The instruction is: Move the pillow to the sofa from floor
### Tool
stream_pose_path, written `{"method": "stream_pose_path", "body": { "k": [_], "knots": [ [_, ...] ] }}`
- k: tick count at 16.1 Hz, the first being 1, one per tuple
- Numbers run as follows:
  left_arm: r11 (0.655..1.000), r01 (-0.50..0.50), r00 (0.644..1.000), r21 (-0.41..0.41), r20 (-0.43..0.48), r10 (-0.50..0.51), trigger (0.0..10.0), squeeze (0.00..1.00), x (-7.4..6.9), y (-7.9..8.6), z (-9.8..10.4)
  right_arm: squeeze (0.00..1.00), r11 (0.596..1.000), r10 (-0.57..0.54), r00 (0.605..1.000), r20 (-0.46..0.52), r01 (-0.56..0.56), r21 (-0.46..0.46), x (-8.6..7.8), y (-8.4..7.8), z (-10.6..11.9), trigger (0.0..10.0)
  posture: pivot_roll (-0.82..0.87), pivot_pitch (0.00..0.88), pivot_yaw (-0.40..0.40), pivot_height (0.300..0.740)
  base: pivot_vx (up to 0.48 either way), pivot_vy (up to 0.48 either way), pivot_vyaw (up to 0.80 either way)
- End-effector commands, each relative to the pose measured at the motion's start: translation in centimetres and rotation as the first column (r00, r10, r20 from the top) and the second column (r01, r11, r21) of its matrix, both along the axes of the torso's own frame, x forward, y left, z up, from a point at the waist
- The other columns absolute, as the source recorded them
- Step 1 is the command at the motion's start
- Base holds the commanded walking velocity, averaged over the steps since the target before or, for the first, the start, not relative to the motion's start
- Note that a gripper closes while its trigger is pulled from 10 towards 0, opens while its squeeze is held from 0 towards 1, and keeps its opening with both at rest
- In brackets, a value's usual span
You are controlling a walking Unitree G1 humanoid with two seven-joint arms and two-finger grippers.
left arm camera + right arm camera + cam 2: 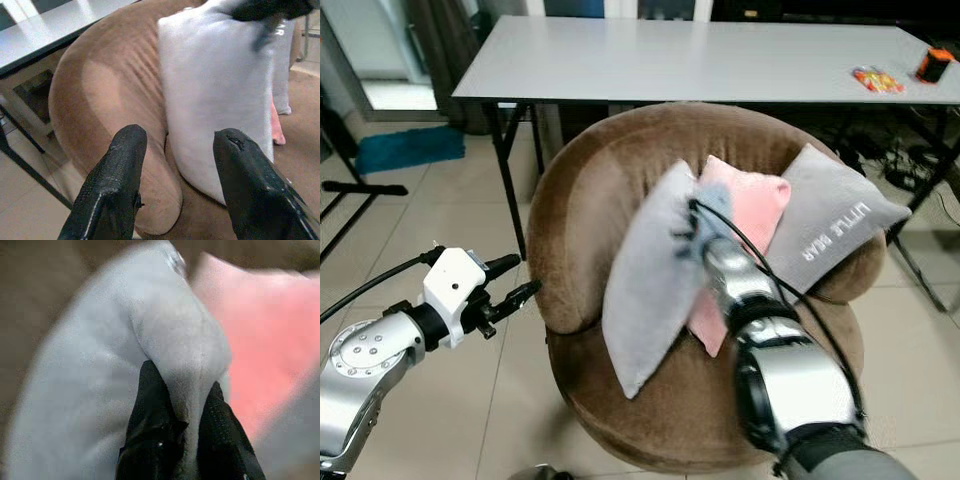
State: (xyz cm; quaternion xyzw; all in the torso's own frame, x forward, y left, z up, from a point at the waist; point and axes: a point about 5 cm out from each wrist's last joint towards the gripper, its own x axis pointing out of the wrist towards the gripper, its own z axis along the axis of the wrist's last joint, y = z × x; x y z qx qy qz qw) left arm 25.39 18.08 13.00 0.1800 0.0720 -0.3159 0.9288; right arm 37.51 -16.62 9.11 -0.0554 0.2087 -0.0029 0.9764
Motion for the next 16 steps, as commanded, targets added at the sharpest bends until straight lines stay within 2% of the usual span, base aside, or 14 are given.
{"method": "stream_pose_path", "body": {
  "k": [1, 2, 3, 4, 7, 10, 11, 15, 16],
  "knots": [
    [1.000, -0.004, 1.000, 0.006, 0.003, 0.004, 10.0, 0.00, -0.1, 0.0, 0.1, 0.00, 0.997, -0.070, 0.996, -0.056, 0.069, -0.020, -0.7, -1.3, -1.2, 10.0, 0.08, 0.000, -0.038, 0.740, 0.000, 0.000, 0.00],
    [1.000, -0.003, 1.000, 0.004, 0.001, 0.003, 10.0, 0.00, -0.2, -0.1, 0.1, 0.00, 0.992, -0.125, 0.989, -0.074, 0.125, -0.002, -1.1, -2.2, -1.7, 10.0, 0.08, 0.000, -0.038, 0.740, 0.000, 0.000, 0.00],
    [1.000, -0.001, 1.000, 0.004, -0.002, 0.001, 10.0, 0.00, -0.1, -0.2, 0.1, 0.22, 0.990, -0.144, 0.985, -0.093, 0.144, -0.012, -1.5, -3.0, -2.1, 10.0, 0.08, 0.000, -0.036, 0.740, 0.000, 0.000, 0.00],
    [1.000, 0.002, 1.000, 0.005, -0.002, -0.002, 10.0, 0.00, -0.1, -0.3, 0.0, 1.00, 0.989, -0.151, 0.984, -0.097, 0.151, -0.004, -1.7, -3.4, -2.3, 10.0, 0.07, 0.000, -0.030, 0.740, 0.000, 0.000, 0.00],
    [1.000, 0.020, 1.000, 0.010, -0.002, -0.020, 10.0, 0.00, 0.1, -0.5, 0.0, 1.00, 0.987, -0.153, 0.987, -0.048, 0.155, 0.041, -1.2, -3.8, -1.3, 10.0, 0.06, 0.000, -0.021, 0.740, 0.000, 0.000, 0.00],
    [0.999, 0.032, 0.999, 0.011, -0.002, -0.032, 10.0, 0.00, 0.2, -0.8, 0.0, 1.00, 0.993, -0.115, 0.989, 0.089, 0.111, 0.043, 0.1, -4.4, 1.4, 10.0, 0.04, 0.000, -0.013, 0.740, 0.000, 0.000, 0.00],
    [0.999, 0.033, 0.999, 0.009, -0.002, -0.033, 10.0, 0.00, 0.2, -0.9, 0.0, 1.00, 0.991, -0.120, 0.986, 0.114, 0.111, 0.080, 0.2, -4.8, 1.8, 10.0, 0.04, 0.000, -0.013, 0.740, 0.000, 0.000, 0.00],
    [0.999, 0.035, 0.999, 0.001, -0.005, -0.035, 10.0, 0.00, 0.1, -1.2, -0.2, 1.00, 0.970, -0.186, 0.962, 0.199, 0.148, 0.192, -0.3, -7.5, 2.6, 10.0, 0.02, 0.000, -0.004, 0.740, 0.000, 0.000, 0.00],
    [1.000, 0.022, 1.000, -0.001, -0.004, -0.022, 10.0, 0.00, 0.1, -1.2, -0.3, 1.00, 0.961, -0.193, 0.948, 0.253, 0.130, 0.244, -0.8, -8.5, 2.8, 10.0, 0.01, 0.000, 0.003, 0.740, 0.000, 0.000, 0.00]
  ]
}}
